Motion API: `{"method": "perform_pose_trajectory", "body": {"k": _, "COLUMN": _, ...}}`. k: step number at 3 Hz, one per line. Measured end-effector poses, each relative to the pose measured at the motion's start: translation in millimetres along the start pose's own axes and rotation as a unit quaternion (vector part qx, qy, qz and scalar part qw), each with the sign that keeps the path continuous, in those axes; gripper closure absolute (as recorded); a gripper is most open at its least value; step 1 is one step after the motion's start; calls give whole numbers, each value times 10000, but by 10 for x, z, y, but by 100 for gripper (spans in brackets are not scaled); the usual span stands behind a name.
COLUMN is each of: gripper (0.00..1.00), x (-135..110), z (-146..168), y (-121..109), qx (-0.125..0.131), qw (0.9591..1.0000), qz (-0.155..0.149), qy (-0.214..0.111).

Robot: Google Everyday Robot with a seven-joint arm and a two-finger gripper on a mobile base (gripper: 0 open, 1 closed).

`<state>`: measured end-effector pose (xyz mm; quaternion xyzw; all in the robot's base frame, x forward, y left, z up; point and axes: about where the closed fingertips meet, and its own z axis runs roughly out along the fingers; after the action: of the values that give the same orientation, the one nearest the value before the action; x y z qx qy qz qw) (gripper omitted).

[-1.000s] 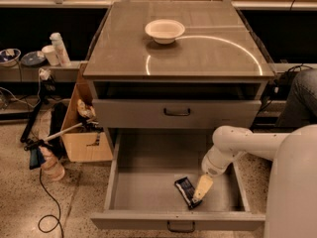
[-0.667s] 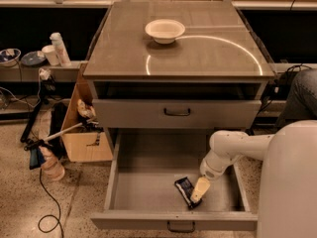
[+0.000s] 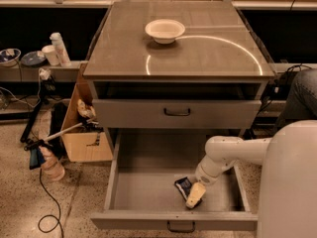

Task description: Pick rxbar chocolate from middle drawer and place on counter

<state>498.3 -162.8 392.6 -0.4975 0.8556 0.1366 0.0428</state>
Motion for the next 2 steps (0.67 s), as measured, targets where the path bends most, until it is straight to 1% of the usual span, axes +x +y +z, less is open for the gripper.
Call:
{"method": "perform_pose_trajectory", "body": {"k": 1, "gripper": 0, "x": 9, "z": 53, "y": 8, "qx": 40, "qw": 10000, "qz": 32, "qy": 32}}
{"method": "perform_pose_trajectory", "body": {"k": 2, "gripper": 0, "x": -44, "z": 164, "y": 38, "qx": 131, "qw": 9999, "qz": 47, "qy": 17}}
